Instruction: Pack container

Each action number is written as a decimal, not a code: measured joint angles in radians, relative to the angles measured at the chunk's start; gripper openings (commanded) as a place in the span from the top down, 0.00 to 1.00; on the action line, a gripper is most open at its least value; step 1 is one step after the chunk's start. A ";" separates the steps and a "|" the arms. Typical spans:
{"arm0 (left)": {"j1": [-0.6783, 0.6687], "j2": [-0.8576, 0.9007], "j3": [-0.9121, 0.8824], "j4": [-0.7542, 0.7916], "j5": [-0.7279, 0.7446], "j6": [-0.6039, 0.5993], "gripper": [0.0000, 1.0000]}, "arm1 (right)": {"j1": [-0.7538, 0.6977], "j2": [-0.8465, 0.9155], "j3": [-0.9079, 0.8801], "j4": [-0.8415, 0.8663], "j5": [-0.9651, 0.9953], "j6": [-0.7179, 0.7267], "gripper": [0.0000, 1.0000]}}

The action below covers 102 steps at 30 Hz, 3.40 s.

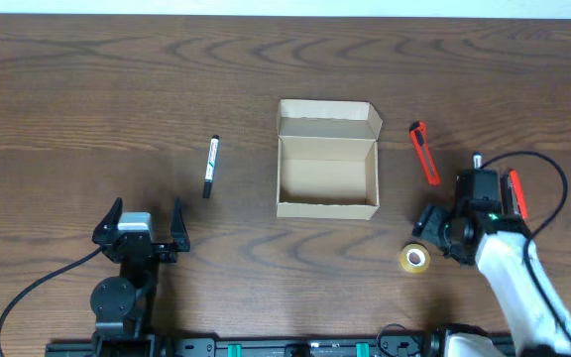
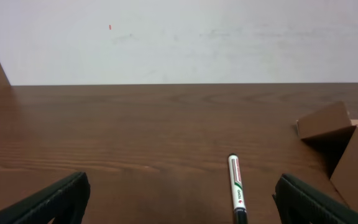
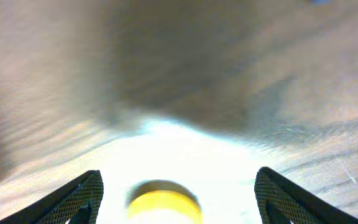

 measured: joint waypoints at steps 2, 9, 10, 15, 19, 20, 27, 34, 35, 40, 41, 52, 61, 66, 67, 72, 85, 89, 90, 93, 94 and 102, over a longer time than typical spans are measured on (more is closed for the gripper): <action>0.000 0.000 0.000 0.000 0.000 0.000 0.05 | 0.033 -0.093 0.019 -0.050 -0.014 -0.018 0.19; 0.000 0.000 0.000 0.000 -0.002 0.000 0.05 | 0.092 -0.300 0.034 -0.205 -0.040 -0.034 0.19; 0.000 0.000 0.000 -0.001 -0.003 0.000 0.05 | 0.092 -0.307 0.034 -0.220 -0.042 -0.034 0.19; 0.000 0.000 0.000 -0.001 -0.004 0.000 0.05 | 0.092 -0.315 0.034 -0.256 -0.045 -0.034 0.19; 0.000 0.000 0.000 -0.001 -0.005 0.000 0.05 | 0.092 -0.308 0.034 -0.268 -0.045 -0.032 0.19; 0.000 0.000 0.000 -0.001 -0.005 0.000 0.05 | 0.092 -0.306 0.034 -0.270 -0.045 -0.032 0.19; 0.000 0.000 0.001 -0.001 -0.007 0.000 0.05 | 0.099 -0.302 0.032 -0.309 -0.060 -0.002 0.15; 0.000 0.000 0.001 -0.002 -0.007 0.000 0.05 | 0.164 -0.302 -0.032 -0.255 -0.064 0.057 0.16; 0.000 0.000 0.001 -0.002 -0.008 0.000 0.05 | 0.171 -0.302 -0.047 -0.245 -0.064 0.065 0.16; 0.000 0.000 0.001 -0.002 -0.008 0.000 0.05 | 0.182 -0.301 -0.096 -0.209 -0.064 0.090 0.16; 0.000 0.000 0.001 -0.002 -0.007 0.000 0.05 | 0.183 -0.301 -0.097 -0.208 -0.064 0.092 0.17; 0.000 0.000 0.001 -0.002 -0.007 0.000 0.05 | 0.185 -0.277 -0.102 -0.137 -0.107 0.103 0.20; 0.000 0.000 0.001 -0.002 -0.008 0.000 0.05 | 0.191 -0.163 -0.103 -0.077 -0.175 0.105 0.20; 0.000 0.000 0.001 -0.002 -0.008 0.000 0.05 | 0.204 -0.116 -0.104 -0.056 -0.175 0.109 0.20; 0.000 0.000 0.001 -0.002 -0.008 0.000 0.05 | 0.204 -0.109 -0.104 -0.056 -0.175 0.110 0.20; 0.000 0.000 0.001 -0.002 -0.008 0.000 0.05 | 0.204 -0.082 -0.104 -0.053 -0.175 0.114 0.20; 0.000 0.000 0.001 -0.002 -0.008 0.000 0.05 | 0.204 -0.019 -0.104 0.045 -0.172 0.124 0.23; 0.000 0.000 0.001 -0.002 -0.008 0.000 0.05 | 0.204 0.017 -0.104 0.057 -0.172 0.131 0.43; 0.000 0.000 0.001 -0.002 -0.008 0.000 0.05 | 0.204 0.026 -0.104 0.059 -0.169 0.136 0.47; 0.000 0.000 0.001 -0.002 -0.008 0.000 0.05 | 0.205 0.041 -0.104 0.067 -0.170 0.145 0.61; 0.000 0.000 0.001 -0.002 -0.008 0.000 0.05 | 0.206 0.045 -0.104 0.070 -0.169 0.146 0.69; 0.000 0.000 0.001 -0.002 -0.008 0.000 0.05 | 0.207 0.051 -0.104 0.080 -0.171 0.155 0.98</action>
